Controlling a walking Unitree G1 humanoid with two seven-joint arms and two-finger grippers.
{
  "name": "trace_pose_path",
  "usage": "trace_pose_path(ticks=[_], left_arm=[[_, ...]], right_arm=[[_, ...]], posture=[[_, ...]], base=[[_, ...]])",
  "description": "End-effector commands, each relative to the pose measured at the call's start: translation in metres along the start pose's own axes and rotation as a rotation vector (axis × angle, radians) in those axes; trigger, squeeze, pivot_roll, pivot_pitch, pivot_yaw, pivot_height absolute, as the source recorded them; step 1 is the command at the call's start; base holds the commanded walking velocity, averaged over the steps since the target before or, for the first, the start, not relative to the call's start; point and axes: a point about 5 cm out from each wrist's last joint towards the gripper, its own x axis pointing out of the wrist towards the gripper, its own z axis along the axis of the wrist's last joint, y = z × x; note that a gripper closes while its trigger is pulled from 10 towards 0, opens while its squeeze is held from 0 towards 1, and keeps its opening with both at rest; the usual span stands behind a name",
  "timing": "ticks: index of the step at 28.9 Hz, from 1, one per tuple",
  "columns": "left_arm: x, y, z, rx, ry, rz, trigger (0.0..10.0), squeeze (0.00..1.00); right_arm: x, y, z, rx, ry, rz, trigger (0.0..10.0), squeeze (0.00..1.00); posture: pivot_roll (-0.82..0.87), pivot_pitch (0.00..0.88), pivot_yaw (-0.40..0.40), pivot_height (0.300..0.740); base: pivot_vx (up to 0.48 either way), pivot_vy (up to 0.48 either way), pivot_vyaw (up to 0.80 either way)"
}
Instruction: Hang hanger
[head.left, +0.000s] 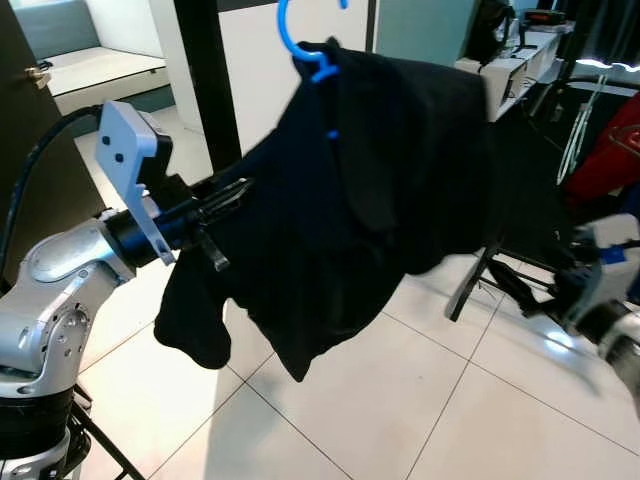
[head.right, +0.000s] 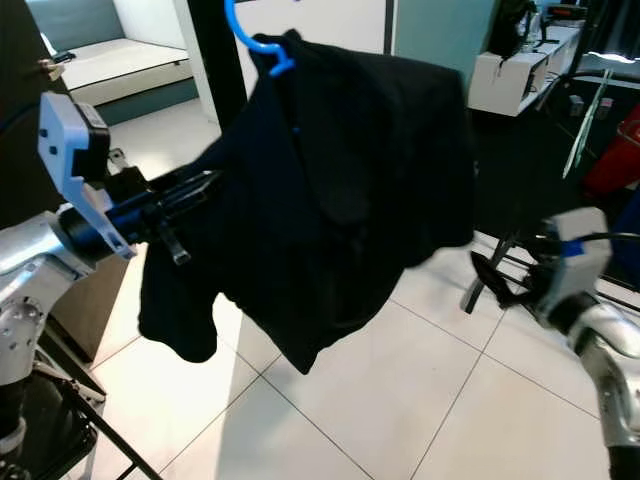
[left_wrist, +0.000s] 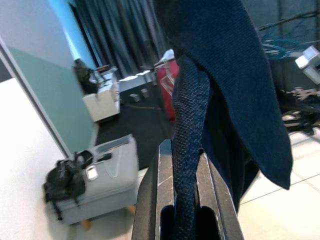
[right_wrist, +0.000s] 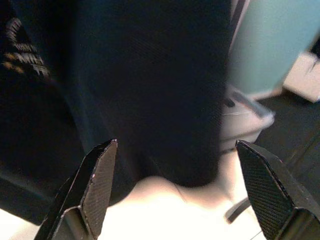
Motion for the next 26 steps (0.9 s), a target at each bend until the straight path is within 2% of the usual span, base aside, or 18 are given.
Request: trace_pose_path(ticks=[1,3,7,8,11,13,14,16,17,20,21,23,24,26], left_arm=[[0.004,-0.007,0.009,-0.016,-0.044,-0.034,10.0,0.00],[0.005,-0.009,0.010,-0.024,-0.048,-0.041,10.0,0.00],[0.006,-0.010,0.010,-0.028,-0.049,-0.047,10.0,0.00],[0.008,-0.013,0.012,-0.039,-0.050,-0.058,10.0,0.00],[0.008,-0.013,0.012,-0.042,-0.051,-0.062,10.0,0.00],[0.008,-0.014,0.012,-0.045,-0.050,-0.064,10.0,0.00],[0.008,-0.015,0.012,-0.046,-0.050,-0.062,10.0,0.00],[0.008,-0.015,0.013,-0.047,-0.049,-0.061,10.0,0.00],[0.008,-0.014,0.013,-0.046,-0.049,-0.056,10.0,0.00],[0.008,-0.014,0.013,-0.046,-0.048,-0.051,10.0,0.00],[0.007,-0.013,0.012,-0.045,-0.045,-0.046,10.0,0.00],[0.007,-0.013,0.012,-0.045,-0.045,-0.046,10.0,0.00],[0.006,-0.013,0.012,-0.036,-0.041,-0.052,10.0,0.00],[0.004,-0.011,0.012,-0.021,-0.035,-0.057,10.0,0.00]], right_arm=[[0.013,0.030,0.011,-0.034,-0.070,0.089,10.0,0.00],[0.016,0.041,0.017,-0.033,-0.099,0.129,10.0,0.00],[0.020,0.051,0.021,-0.024,-0.122,0.169,10.0,0.00],[0.025,0.062,0.027,-0.054,-0.148,0.201,10.0,0.00],[0.027,0.064,0.030,-0.067,-0.156,0.204,10.0,0.00],[0.029,0.065,0.031,-0.084,-0.162,0.194,10.0,0.00],[0.030,0.059,0.033,-0.161,-0.154,0.142,10.0,0.00],[0.030,0.057,0.033,-0.189,-0.151,0.126,10.0,0.00],[0.031,0.051,0.032,-0.232,-0.140,0.080,10.0,0.00],[0.030,0.044,0.032,-0.248,-0.134,0.029,10.0,0.00],[0.028,0.031,0.032,-0.244,-0.130,-0.060,6.7,0.00],[0.028,0.031,0.032,-0.244,-0.130,-0.060,6.7,0.00],[0.027,0.028,0.033,-0.201,-0.142,-0.077,0.0,0.00],[0.025,0.025,0.035,-0.165,-0.155,-0.085,0.0,0.00]], posture=[[-0.05,0.000,0.039,0.740],[-0.04,0.000,0.037,0.740],[-0.04,0.000,0.036,0.740],[-0.04,0.000,0.034,0.740],[-0.04,0.000,0.034,0.740],[-0.05,0.000,0.032,0.740],[-0.05,0.000,0.030,0.740],[-0.05,0.000,0.030,0.740],[-0.05,0.000,0.028,0.740],[-0.05,0.000,0.028,0.740],[-0.05,0.000,0.029,0.740],[-0.05,0.000,0.029,0.740],[-0.05,0.000,0.029,0.740],[-0.06,0.000,0.031,0.740]], base=[[0.000,0.000,0.00],[0.000,0.000,0.00],[0.000,0.000,0.00],[0.000,0.000,0.00],[0.000,0.000,0.00],[0.000,0.000,0.00],[0.000,0.000,0.00],[0.000,0.000,0.00],[0.000,0.000,0.00],[0.000,0.000,0.00],[0.000,0.000,0.00],[0.000,0.000,0.00],[0.000,0.000,0.00],[0.000,0.000,0.00]])
